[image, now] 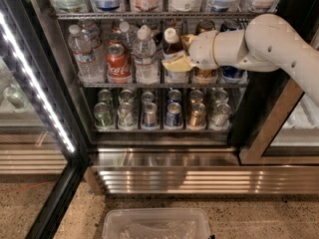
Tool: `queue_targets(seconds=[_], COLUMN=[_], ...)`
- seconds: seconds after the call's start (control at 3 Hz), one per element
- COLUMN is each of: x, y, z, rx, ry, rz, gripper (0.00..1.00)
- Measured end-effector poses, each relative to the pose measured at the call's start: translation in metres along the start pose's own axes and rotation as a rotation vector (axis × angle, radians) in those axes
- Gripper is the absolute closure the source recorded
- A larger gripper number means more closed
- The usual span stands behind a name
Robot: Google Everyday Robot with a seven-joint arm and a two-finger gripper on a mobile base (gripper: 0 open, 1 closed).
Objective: Pick blue plastic bottle from middle shelf of fridge
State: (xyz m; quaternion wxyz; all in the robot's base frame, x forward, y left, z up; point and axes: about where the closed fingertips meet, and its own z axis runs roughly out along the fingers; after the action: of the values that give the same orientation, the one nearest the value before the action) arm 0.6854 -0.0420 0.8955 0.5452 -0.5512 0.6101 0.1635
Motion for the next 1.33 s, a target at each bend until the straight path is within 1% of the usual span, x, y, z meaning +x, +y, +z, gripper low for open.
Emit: queue_targets(seconds=[0.67, 1.0, 1.33], x=[-0.0040, -0.0021, -0.0032], y=[-0.0001, 0.0004, 0.0015], z=[-0.0014, -0.0005, -0.0051], rx=[-0.001, -0.001, 0.004], ry=[0.000, 0.000, -0.003], rz=[-0.005, -0.005, -0.003], gripper=[1.00, 1.00, 1.00])
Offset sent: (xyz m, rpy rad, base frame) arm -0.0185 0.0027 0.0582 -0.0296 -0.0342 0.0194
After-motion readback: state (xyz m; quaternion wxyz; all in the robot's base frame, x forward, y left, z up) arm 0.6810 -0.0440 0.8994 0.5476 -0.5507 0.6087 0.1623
